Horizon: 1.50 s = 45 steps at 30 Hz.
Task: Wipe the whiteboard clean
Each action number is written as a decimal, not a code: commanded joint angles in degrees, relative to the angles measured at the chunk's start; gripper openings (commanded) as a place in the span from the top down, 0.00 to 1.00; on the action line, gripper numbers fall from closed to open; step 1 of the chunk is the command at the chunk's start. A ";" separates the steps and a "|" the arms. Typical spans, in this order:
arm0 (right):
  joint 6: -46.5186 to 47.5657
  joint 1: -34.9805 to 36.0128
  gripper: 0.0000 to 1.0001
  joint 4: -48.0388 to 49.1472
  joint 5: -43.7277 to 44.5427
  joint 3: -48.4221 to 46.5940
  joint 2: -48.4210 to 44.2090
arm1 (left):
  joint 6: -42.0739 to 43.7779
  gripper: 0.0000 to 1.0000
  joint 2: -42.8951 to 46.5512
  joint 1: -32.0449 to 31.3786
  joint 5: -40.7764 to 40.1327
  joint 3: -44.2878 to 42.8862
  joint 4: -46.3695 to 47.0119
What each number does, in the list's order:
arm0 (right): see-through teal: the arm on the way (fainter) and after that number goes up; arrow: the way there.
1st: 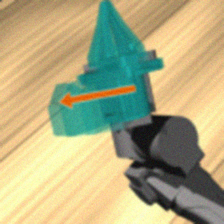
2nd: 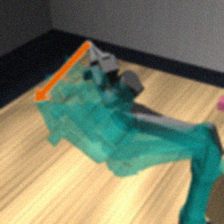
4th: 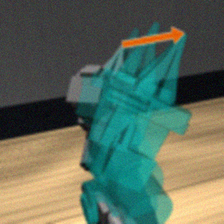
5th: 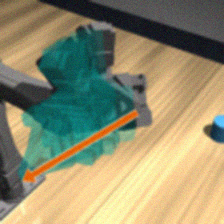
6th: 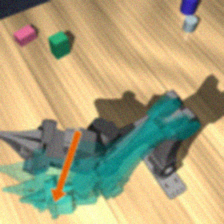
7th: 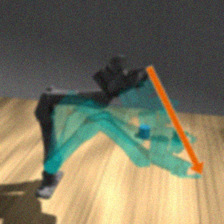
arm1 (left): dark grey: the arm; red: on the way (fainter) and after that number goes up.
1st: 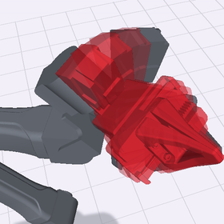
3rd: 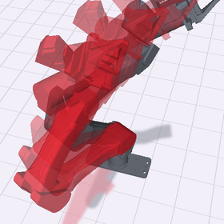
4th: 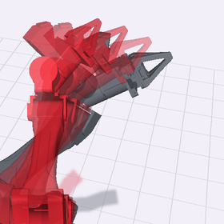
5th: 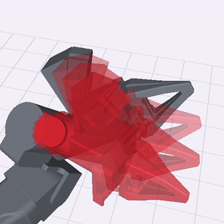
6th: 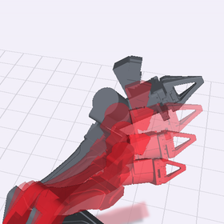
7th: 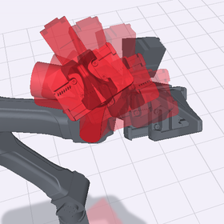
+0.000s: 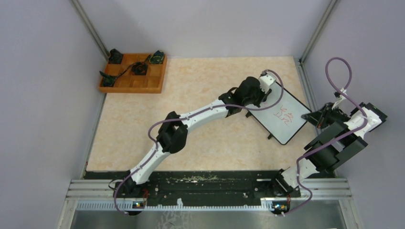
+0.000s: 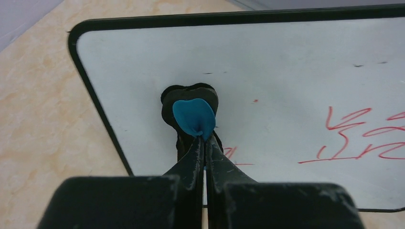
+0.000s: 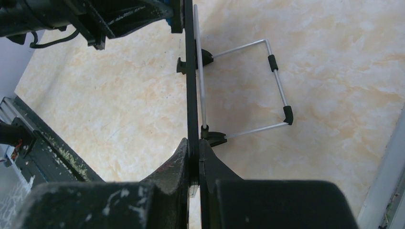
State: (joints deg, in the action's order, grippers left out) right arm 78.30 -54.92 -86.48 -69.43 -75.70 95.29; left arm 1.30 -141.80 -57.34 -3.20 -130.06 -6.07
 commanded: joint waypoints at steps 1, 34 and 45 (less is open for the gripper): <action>3.44 0.49 1.00 0.61 -0.08 -0.50 -2.67 | -1.14 1.00 2.49 -4.13 3.47 1.56 3.28; 4.68 0.68 1.00 0.61 0.17 0.98 -2.65 | 3.14 1.00 4.56 2.17 -3.09 12.80 7.86; 4.76 0.68 1.00 0.61 0.19 0.99 -2.72 | 2.80 1.00 4.08 2.57 -2.74 12.66 7.63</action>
State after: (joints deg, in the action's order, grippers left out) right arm 79.55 -54.48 -85.67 -69.71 -74.50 95.20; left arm 3.70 -137.69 -55.13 -4.34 -118.02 0.03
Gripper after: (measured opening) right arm 0.042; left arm 0.005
